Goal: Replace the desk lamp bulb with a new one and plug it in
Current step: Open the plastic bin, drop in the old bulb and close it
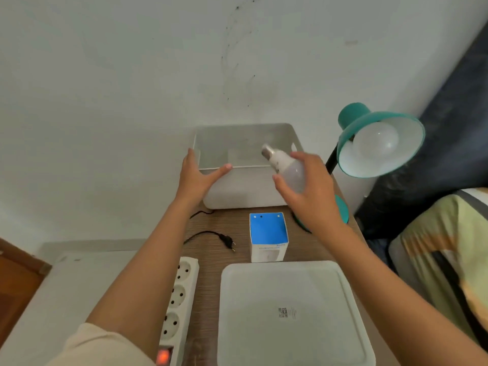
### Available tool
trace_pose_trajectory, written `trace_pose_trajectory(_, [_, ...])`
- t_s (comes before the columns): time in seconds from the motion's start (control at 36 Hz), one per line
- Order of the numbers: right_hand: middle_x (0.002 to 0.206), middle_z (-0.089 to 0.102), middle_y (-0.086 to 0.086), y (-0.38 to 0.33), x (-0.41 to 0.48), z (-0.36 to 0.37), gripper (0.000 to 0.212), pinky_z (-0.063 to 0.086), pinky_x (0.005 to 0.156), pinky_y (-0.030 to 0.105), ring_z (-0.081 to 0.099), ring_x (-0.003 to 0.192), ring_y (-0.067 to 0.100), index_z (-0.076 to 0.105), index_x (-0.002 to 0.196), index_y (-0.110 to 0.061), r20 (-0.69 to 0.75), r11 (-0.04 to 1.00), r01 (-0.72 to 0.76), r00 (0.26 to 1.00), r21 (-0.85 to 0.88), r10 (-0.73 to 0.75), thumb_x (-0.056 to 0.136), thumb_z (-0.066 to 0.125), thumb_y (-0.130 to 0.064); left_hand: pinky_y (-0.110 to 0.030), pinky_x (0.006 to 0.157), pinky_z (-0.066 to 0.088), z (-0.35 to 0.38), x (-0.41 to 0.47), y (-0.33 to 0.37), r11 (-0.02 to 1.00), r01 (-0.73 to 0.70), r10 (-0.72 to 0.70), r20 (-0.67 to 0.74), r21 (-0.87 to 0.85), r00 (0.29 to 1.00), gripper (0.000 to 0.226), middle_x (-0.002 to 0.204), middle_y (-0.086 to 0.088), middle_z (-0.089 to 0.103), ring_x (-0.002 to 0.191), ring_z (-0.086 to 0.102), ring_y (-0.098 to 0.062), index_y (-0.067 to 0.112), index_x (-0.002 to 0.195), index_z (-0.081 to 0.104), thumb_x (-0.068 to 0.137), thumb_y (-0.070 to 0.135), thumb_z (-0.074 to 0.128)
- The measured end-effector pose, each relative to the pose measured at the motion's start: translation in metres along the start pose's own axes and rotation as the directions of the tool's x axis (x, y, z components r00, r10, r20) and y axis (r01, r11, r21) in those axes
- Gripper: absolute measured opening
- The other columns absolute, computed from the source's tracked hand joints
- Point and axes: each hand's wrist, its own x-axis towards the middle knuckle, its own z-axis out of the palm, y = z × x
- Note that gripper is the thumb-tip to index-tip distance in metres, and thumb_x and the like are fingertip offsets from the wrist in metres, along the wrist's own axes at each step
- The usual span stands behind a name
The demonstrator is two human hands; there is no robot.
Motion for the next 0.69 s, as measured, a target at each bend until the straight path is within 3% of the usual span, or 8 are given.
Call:
trace_pose_trajectory(0.14, [0.125,0.052,0.010,-0.002,0.080,0.025,0.050,0.032,0.080,0.016,0.050,0.111,0.020,0.051,0.125,-0.011,0.135,0.997,-0.083,0.987,-0.002,0.082,0.081,0.068,-0.027,-0.035,0.114,0.027,0.001,0.002,-0.003,0.998,0.011,-0.013,-0.024,-0.065,1.000,0.116,0.156,-0.003,0.023,0.142,0.026,-0.019,0.016,0.151,0.014,0.063,0.053,0.080])
trace_pose_trajectory(0.22, [0.112,0.061,0.012,0.009,0.114,0.047,0.045,0.047,0.073,0.030,0.056,0.095,0.024,0.059,0.115,-0.009,0.260,0.980,-0.109,0.954,-0.167,0.150,0.076,0.069,-0.029,-0.038,0.114,0.028,0.003,0.004,-0.006,0.995,0.010,-0.013,-0.032,-0.096,0.999,0.117,0.155,-0.001,0.025,0.141,0.027,-0.018,0.018,0.150,0.015,0.061,0.052,0.082])
trace_pose_trajectory(0.31, [0.103,0.062,0.008,0.020,0.133,0.067,0.043,0.035,0.054,0.021,0.051,0.081,0.018,0.060,0.110,-0.011,0.382,0.962,-0.089,0.905,-0.259,0.187,0.074,0.072,-0.030,-0.040,0.114,0.029,0.003,0.006,-0.009,0.995,0.003,-0.006,-0.033,-0.104,0.999,0.117,0.155,0.000,0.026,0.141,0.028,-0.017,0.018,0.150,0.016,0.059,0.053,0.082])
trace_pose_trajectory(0.44, [0.121,0.055,0.015,0.039,0.143,0.091,0.052,0.037,0.074,0.028,0.048,0.091,0.021,0.052,0.122,-0.009,0.540,0.958,-0.124,0.804,-0.258,0.249,0.076,0.073,-0.023,-0.039,0.115,0.028,0.004,0.008,-0.009,0.994,-0.001,-0.003,-0.036,-0.107,0.999,0.117,0.156,0.000,0.025,0.141,0.027,-0.016,0.018,0.150,0.017,0.059,0.051,0.082])
trace_pose_trajectory(0.53, [0.134,0.046,0.015,0.044,0.145,0.095,0.065,0.037,0.084,0.029,0.049,0.111,0.025,0.044,0.132,-0.008,0.540,0.956,-0.113,0.804,-0.271,0.248,0.077,0.073,-0.024,-0.036,0.116,0.025,0.004,0.006,-0.009,0.995,0.000,-0.004,-0.039,-0.102,0.999,0.116,0.156,0.000,0.022,0.142,0.024,-0.015,0.018,0.150,0.016,0.061,0.050,0.082])
trace_pose_trajectory(0.58, [0.140,0.038,0.015,0.045,0.146,0.093,0.070,0.037,0.093,0.031,0.044,0.124,0.029,0.041,0.135,-0.009,0.486,0.959,-0.121,0.842,-0.256,0.236,0.076,0.074,-0.027,-0.033,0.116,0.024,0.003,0.005,-0.009,0.994,-0.001,-0.003,-0.035,-0.106,0.999,0.115,0.157,0.001,0.021,0.142,0.023,-0.014,0.018,0.150,0.016,0.061,0.050,0.082])
trace_pose_trajectory(0.69, [0.132,0.044,0.015,0.046,0.144,0.085,0.063,0.035,0.091,0.028,0.043,0.123,0.028,0.048,0.128,-0.008,0.339,0.949,-0.079,0.922,-0.305,0.186,0.075,0.074,-0.029,-0.032,0.116,0.023,0.002,0.005,-0.008,0.994,-0.012,0.009,-0.028,-0.107,1.000,0.114,0.156,0.001,0.022,0.142,0.022,-0.014,0.018,0.150,0.016,0.062,0.050,0.081])
